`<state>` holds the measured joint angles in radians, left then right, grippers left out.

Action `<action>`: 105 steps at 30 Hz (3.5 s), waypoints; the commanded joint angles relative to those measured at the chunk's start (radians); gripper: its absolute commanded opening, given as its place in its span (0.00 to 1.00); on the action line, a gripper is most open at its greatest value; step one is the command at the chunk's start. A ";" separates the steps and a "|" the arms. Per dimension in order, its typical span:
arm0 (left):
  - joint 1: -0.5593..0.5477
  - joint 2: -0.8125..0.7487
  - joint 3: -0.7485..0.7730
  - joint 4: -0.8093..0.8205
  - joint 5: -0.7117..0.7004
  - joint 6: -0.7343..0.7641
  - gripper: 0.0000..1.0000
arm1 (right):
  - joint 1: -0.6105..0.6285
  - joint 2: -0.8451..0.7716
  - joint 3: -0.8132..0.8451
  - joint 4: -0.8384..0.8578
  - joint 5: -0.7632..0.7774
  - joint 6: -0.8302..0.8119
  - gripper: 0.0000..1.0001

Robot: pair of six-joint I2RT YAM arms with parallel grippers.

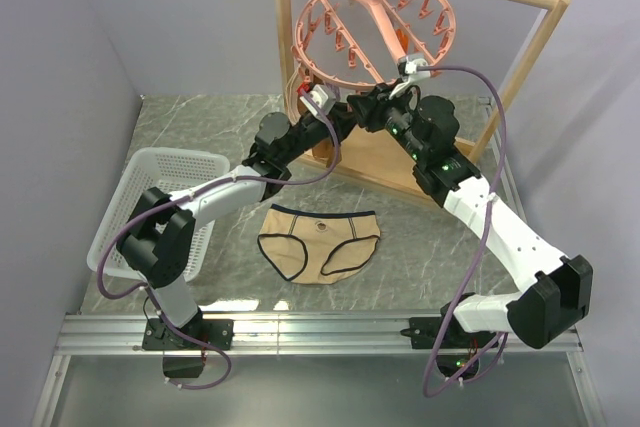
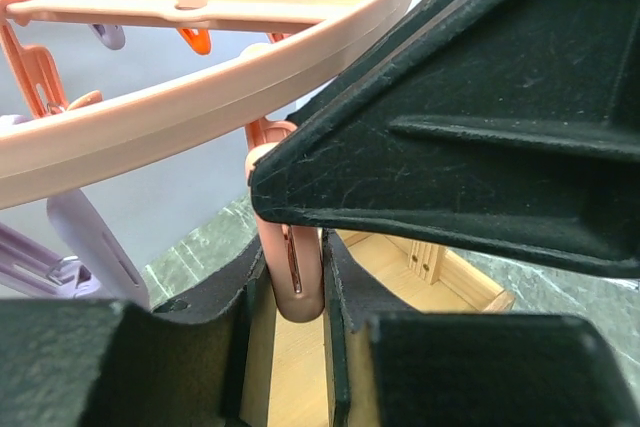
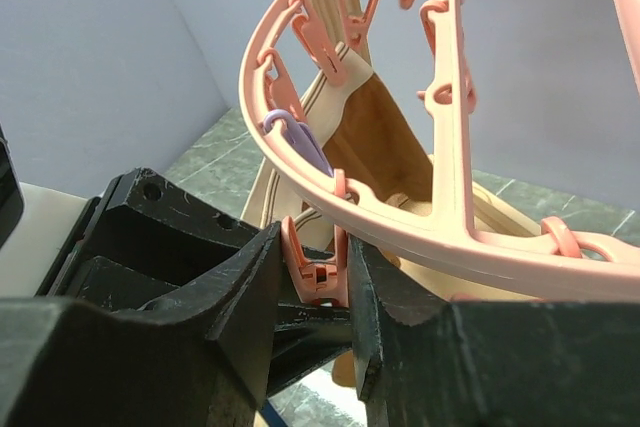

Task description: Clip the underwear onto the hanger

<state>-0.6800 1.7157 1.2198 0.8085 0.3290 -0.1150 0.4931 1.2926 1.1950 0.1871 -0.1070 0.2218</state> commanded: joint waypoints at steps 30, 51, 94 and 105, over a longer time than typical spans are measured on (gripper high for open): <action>0.062 -0.551 -0.385 -0.762 -0.097 -0.250 0.57 | -0.059 0.039 0.077 0.014 -0.010 0.108 0.00; 0.071 -0.148 -0.322 -1.072 -0.536 -0.451 0.61 | -0.059 0.030 0.080 0.000 -0.010 0.079 0.00; -0.026 -0.401 -0.369 -0.249 -0.261 -0.175 0.00 | -0.060 0.011 0.021 0.043 -0.030 0.125 0.00; -0.021 -0.350 -0.220 -0.304 -0.283 -0.300 0.00 | -0.062 0.020 0.035 0.055 -0.049 0.151 0.00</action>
<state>-0.7017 1.3472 0.9474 0.4919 0.0502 -0.3569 0.4397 1.3296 1.2171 0.1860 -0.1490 0.3553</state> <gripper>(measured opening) 0.010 0.056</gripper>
